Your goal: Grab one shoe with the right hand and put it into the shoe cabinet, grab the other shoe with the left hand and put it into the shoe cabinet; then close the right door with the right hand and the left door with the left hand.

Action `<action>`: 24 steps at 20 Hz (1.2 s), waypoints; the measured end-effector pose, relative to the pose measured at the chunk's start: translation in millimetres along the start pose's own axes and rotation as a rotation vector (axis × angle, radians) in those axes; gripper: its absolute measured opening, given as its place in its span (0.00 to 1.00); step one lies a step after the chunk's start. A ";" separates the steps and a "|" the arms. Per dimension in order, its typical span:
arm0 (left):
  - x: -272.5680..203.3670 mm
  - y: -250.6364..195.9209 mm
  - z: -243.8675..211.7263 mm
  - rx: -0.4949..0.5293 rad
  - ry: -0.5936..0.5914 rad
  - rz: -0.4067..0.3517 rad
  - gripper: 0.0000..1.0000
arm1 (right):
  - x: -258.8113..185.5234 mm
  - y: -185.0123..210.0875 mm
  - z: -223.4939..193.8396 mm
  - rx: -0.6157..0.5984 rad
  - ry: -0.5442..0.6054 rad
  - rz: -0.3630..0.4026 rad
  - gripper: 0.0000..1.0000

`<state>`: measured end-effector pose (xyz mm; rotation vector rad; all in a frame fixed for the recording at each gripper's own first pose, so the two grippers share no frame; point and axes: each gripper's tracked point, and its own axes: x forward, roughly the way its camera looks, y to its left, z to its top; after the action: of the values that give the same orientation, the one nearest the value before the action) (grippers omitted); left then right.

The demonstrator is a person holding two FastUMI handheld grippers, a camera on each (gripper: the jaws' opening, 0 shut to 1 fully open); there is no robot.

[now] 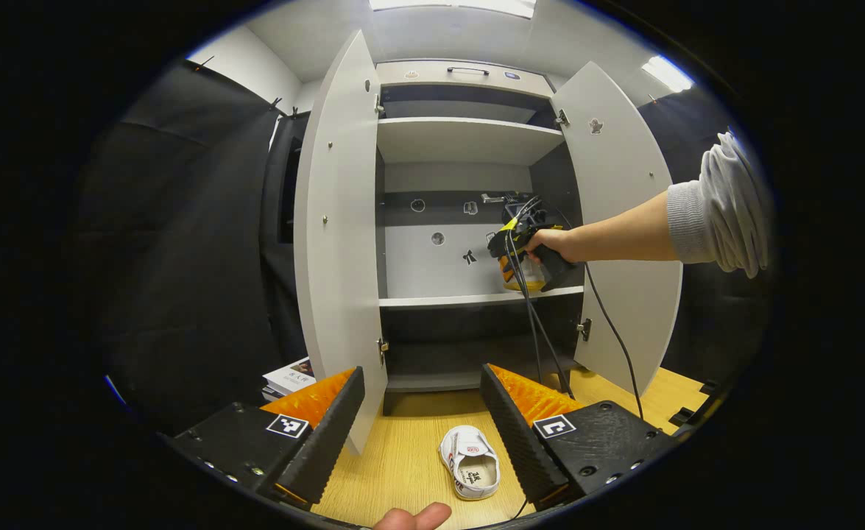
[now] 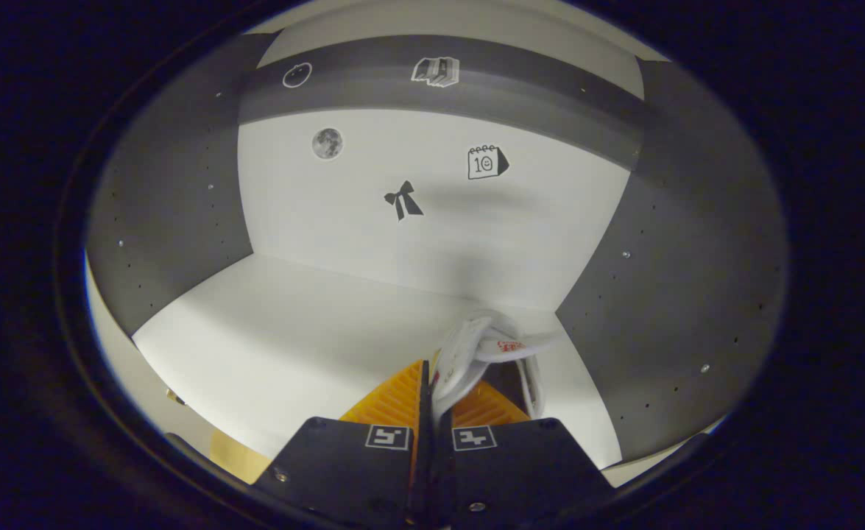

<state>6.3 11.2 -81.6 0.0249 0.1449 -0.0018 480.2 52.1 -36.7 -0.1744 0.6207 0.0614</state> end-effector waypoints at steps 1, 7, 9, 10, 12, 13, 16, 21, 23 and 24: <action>-1.3 -0.3 1.0 0.000 -0.004 -0.002 0.95 | -2.0 -0.9 0.2 0.004 -0.001 -0.011 0.11; -4.9 3.1 3.6 0.002 -0.016 0.006 0.94 | -35.1 -0.4 16.3 -0.059 -0.053 -0.031 0.36; -5.8 3.1 6.0 -0.001 -0.029 0.004 0.95 | -56.5 1.3 23.8 -0.075 -0.096 -0.025 0.36; -6.3 2.2 6.9 -0.003 -0.034 0.001 0.95 | -67.5 1.9 24.0 -0.082 -0.110 -0.020 0.36; -6.1 0.0 10.3 -0.009 -0.048 -0.006 0.94 | -94.7 0.6 26.5 -0.093 -0.152 -0.018 0.36; -5.0 -1.2 11.2 -0.012 -0.056 -0.008 0.94 | -110.8 0.4 29.5 -0.097 -0.186 -0.014 0.36; -3.8 -7.7 12.1 -0.032 -0.067 -0.023 0.95 | -163.7 -1.0 30.5 -0.071 -0.301 0.011 0.36; -2.3 -16.3 11.8 -0.048 -0.064 -0.041 0.95 | -242.6 -2.2 -6.6 -0.044 -0.476 0.068 0.40; -2.8 -17.0 10.8 -0.047 -0.064 -0.036 0.94 | -270.6 0.8 -37.5 -0.032 -0.522 0.084 0.41; -3.1 -17.5 9.9 -0.047 -0.061 -0.032 0.94 | -281.5 1.0 -54.2 -0.021 -0.541 0.090 0.42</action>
<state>4.5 -6.5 -71.8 -0.0243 0.0844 -0.0306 220.3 41.9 84.0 -0.1423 0.0873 0.1949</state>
